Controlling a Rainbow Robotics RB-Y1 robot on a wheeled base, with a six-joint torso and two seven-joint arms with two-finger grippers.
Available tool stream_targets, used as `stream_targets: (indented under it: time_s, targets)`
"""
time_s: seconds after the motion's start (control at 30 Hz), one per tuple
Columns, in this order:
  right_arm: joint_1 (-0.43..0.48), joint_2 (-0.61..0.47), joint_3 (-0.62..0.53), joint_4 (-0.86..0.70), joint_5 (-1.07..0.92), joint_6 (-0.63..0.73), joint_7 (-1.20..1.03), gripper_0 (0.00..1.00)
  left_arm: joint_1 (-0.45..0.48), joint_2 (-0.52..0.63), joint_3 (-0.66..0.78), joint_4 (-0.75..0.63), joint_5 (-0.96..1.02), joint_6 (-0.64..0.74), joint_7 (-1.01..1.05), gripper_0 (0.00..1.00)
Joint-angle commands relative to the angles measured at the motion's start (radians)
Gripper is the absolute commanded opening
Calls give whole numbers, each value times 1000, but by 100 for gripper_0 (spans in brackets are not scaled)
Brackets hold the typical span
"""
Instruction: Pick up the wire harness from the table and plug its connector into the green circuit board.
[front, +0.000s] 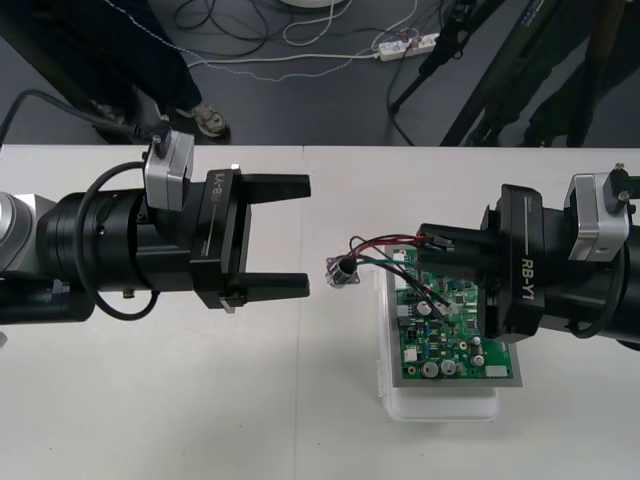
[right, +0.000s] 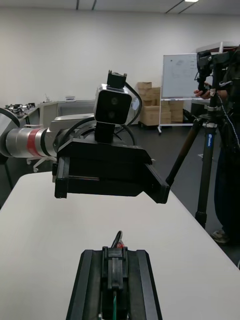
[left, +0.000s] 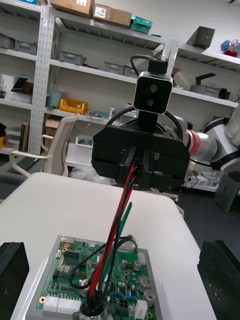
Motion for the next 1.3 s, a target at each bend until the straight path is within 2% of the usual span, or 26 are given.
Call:
stream_targets:
  time_s: [0.03, 0.5, 1.3]
  targets:
    - [5, -30, 30, -40, 3, 24, 42, 0, -69, -39, -18, 4, -6, -10, -2, 100]
    - [-63, -27, 102, -33, 3, 13, 3, 0, -161, -57, -73, 49, -6, -35, -9, 100]
    - [-103, -24, 141, -17, 3, -4, -21, 0, -186, -39, -144, 52, -3, -35, -16, 100]
